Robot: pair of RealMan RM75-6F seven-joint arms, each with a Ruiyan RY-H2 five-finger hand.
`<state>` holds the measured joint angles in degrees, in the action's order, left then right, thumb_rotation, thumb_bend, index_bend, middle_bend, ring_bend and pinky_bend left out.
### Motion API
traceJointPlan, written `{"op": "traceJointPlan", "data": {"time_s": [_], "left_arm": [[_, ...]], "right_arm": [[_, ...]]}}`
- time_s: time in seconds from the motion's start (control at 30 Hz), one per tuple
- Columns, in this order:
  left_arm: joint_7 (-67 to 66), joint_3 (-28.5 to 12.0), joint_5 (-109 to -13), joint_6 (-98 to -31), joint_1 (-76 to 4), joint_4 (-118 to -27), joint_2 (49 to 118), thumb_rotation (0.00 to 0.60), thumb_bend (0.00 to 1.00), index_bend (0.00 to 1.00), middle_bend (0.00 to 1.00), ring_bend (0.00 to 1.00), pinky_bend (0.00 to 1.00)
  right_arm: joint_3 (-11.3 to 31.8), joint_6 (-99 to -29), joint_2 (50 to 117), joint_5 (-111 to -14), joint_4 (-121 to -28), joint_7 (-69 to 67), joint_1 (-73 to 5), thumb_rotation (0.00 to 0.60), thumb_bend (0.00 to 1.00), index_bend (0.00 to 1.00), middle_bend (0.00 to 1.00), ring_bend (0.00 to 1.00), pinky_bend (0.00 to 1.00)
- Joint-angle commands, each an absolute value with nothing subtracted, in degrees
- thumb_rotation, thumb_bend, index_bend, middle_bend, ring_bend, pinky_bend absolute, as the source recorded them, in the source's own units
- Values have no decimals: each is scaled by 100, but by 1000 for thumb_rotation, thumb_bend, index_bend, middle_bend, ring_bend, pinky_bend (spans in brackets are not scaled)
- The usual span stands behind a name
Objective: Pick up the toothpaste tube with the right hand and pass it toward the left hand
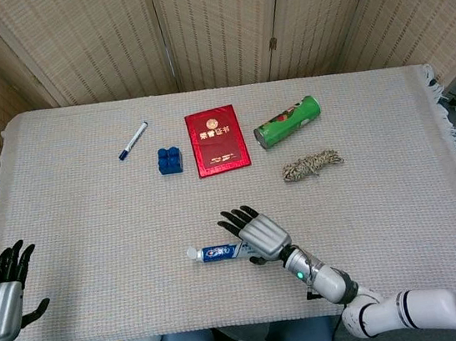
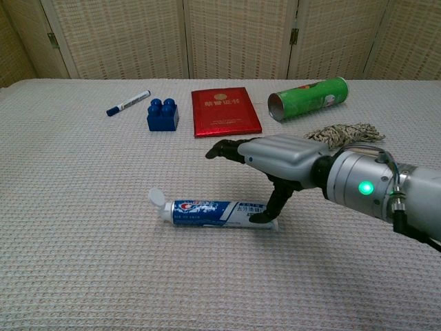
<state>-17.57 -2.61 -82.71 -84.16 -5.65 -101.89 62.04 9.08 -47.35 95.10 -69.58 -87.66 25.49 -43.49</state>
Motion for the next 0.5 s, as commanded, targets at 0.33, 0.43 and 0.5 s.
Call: {"op": "traceJointPlan", "data": {"time_s": [0.33, 0.43, 0.5], "left_arm": [[-1731, -252, -8249, -8398, -569, -10152, 6205, 600, 248, 50, 48, 75, 0], [-1723, -253, -8241, -8391, -573, -10146, 6200, 600, 248, 50, 48, 76, 0], [-1722, -254, -8237, -8387, -576, -10135, 6198, 600, 249, 50, 48, 76, 0]], "right_arm": [[909, -4612, 10007, -6731, -8129, 2607, -4689, 600, 284, 0, 17, 48, 62], [960, -4600, 10096, -6654, -7971, 2624, -4768, 600, 284, 0, 20, 52, 62], [1034, -4600, 10150, -6576, -7859, 2609, -4824, 600, 284, 0, 22, 53, 62]]}}
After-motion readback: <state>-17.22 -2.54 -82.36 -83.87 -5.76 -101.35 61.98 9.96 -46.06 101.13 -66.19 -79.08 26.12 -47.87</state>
